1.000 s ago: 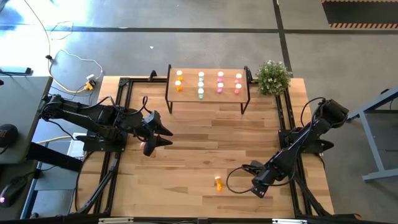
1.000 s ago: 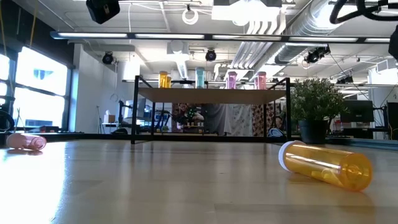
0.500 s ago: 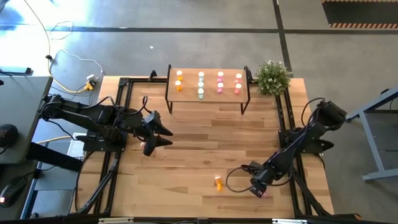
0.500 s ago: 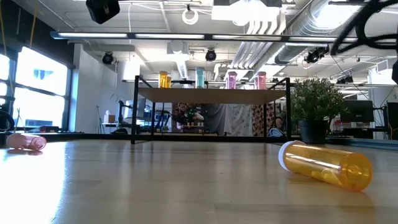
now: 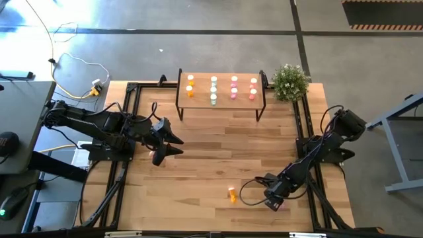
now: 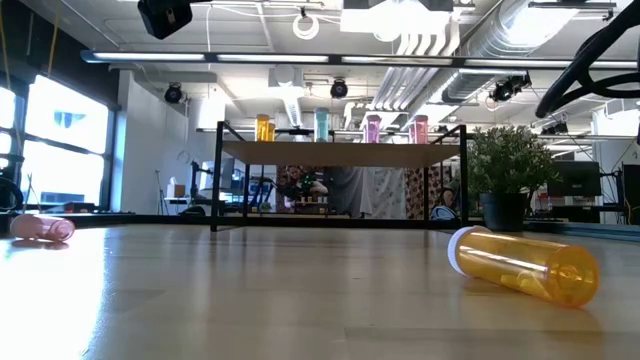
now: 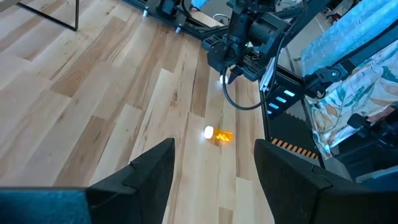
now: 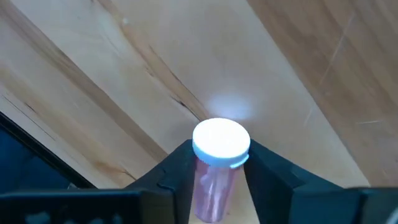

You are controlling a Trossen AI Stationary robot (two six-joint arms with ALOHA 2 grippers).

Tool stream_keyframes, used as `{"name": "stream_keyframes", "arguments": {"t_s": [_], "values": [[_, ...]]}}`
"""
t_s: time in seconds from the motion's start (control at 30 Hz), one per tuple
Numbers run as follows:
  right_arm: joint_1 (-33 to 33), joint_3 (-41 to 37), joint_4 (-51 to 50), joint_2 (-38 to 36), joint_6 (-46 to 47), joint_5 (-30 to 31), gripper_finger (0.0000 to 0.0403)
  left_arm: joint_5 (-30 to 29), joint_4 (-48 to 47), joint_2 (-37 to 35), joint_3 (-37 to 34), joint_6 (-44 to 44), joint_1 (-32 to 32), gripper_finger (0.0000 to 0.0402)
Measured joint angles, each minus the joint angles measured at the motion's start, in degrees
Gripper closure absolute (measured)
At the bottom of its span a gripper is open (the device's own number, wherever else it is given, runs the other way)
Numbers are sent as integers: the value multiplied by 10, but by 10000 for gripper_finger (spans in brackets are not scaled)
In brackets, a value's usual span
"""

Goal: Pick and place medicine bottles onto shelf by color
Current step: Put the purple pill bottle aligned with the other purple pill bottles

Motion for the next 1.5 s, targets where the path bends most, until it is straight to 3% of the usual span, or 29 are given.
{"name": "stream_keyframes", "arguments": {"t_s": [0.17,0.37,0.83,1.13,1.5], "values": [[0,0,3,0,0,-1,308,0,0,0,0,0,0,190],[1,-2,17,-10,-7,19,310,0,0,0,0,0,0,190],[-53,-2,198,-45,-60,357,312,0,1,0,0,33,1,190],[-158,-2,334,-46,-193,466,312,-27,1,0,0,83,3,190],[-284,-1,528,-47,-466,572,313,-35,1,0,0,155,76,190]]}}
